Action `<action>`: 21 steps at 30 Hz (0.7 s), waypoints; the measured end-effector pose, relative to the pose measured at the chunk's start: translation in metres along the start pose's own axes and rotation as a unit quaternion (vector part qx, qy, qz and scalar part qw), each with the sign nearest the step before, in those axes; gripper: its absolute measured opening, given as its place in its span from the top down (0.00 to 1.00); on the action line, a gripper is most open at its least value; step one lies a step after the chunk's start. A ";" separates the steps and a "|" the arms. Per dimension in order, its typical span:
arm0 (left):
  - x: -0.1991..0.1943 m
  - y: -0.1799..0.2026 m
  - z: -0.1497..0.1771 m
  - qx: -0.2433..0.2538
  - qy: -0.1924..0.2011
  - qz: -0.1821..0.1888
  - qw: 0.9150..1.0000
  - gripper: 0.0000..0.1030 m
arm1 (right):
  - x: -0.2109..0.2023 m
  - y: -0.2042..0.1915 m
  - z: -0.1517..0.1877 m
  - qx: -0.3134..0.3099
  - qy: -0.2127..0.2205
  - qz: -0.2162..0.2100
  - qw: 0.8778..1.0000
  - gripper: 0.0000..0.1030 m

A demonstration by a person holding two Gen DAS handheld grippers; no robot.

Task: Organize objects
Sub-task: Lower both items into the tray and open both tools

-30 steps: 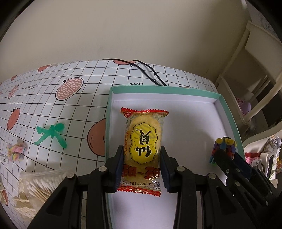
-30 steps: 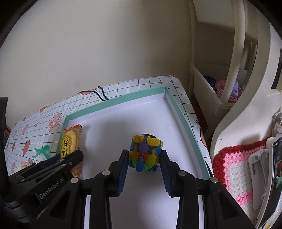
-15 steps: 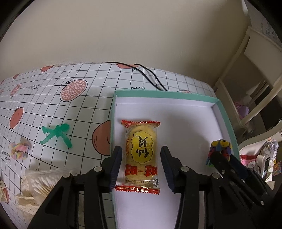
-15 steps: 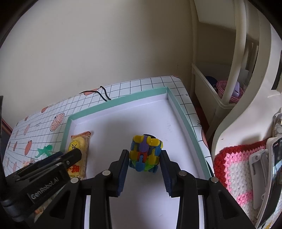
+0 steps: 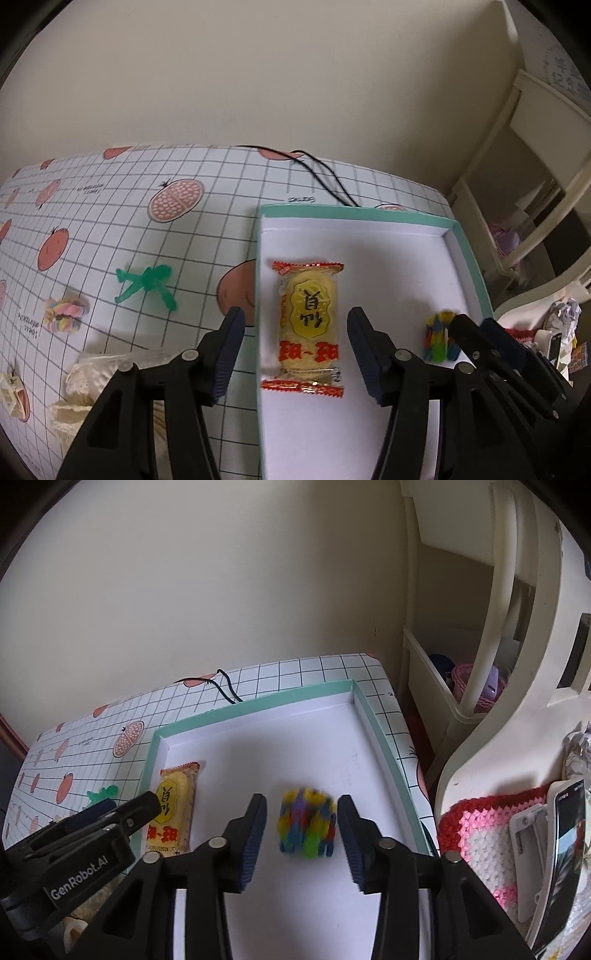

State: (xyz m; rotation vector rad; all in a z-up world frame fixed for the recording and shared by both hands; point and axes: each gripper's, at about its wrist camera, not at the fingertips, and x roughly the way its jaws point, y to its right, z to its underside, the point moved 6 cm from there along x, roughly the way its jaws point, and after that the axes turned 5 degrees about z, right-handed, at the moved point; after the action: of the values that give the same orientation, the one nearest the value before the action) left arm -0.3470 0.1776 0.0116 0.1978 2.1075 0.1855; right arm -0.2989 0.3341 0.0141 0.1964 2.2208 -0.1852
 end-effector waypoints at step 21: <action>-0.004 -0.029 0.002 -0.025 0.015 -0.052 0.998 0.08 | 0.005 -0.001 0.002 0.004 -0.006 -0.005 1.000 0.14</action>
State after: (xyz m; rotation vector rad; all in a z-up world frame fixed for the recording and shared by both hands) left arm -0.3456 0.1487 0.0079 0.0551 2.1344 0.1792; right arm -0.3003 0.3332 0.0094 0.1883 2.2095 -0.2014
